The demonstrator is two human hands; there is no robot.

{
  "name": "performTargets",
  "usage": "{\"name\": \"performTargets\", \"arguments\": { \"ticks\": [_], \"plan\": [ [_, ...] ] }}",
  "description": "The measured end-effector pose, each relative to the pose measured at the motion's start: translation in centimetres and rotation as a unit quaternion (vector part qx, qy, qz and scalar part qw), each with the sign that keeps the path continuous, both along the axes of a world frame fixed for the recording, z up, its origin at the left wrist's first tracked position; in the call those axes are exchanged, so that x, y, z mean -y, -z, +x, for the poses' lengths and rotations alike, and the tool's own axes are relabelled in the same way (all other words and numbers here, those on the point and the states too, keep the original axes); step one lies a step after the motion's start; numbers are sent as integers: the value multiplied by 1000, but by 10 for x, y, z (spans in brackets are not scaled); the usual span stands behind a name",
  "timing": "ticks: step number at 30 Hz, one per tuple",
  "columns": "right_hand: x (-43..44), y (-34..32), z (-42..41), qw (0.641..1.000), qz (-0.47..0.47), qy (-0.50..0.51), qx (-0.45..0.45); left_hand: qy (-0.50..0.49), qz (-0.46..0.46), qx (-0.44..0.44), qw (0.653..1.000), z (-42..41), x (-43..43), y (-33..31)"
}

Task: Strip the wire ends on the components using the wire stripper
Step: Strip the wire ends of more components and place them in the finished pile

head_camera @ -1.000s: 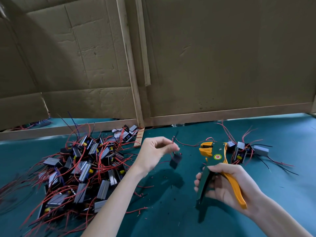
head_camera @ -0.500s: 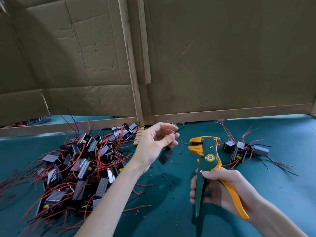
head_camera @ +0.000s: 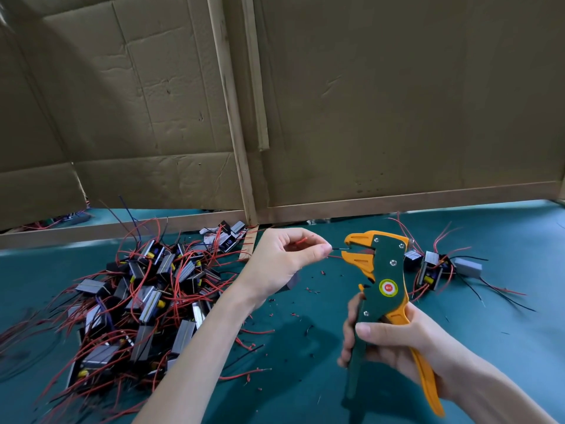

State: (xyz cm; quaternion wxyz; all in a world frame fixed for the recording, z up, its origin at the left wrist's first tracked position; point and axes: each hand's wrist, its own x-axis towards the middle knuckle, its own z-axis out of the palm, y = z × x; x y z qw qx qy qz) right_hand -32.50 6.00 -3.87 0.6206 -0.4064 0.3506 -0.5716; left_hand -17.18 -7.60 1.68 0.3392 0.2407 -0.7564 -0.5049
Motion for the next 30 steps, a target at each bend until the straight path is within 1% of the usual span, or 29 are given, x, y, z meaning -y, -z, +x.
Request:
{"name": "performTargets", "arguments": {
  "ticks": [3, 8, 13, 18, 20, 22, 24, 26, 27, 28, 30],
  "plan": [
    [0, 0, 1, 1000, -3, -5, -14, -8, -8, 10, 1000, 0, 0, -2],
    [-2, -1, 0, 999, -11, -22, -41, 7, -11, 24, 1000, 1, -1, -3],
    [-5, -2, 4, 998, 1, -20, -66, 51, 0, 43, 998, 8, 1, -8],
    [-8, 1, 16, 997, 2, 13, -74, 93, 5, 63, 994, 17, 6, -12],
    [-7, 3, 22, 994, 12, 53, -90, 102, 8, 75, 992, 18, 9, -9],
    [-5, 7, 26, 988, 48, 106, -103, 106, 27, 78, 991, 14, 9, -4],
    [-1, 8, 23, 986, 80, 113, -90, 132, 112, 48, 984, 9, 9, 2],
    [4, 6, 14, 988, 126, 80, -36, 153, 220, 2, 963, 6, 10, 8],
    [6, 5, 9, 986, 150, 66, -8, 148, 242, -4, 959, 7, 11, 10],
    [8, 4, 4, 984, 167, 62, 12, 130, 241, 5, 962, 6, 13, 13],
    [11, 7, -4, 982, 172, 69, 37, 84, 209, 29, 974, 5, 17, 20]
  ]
}}
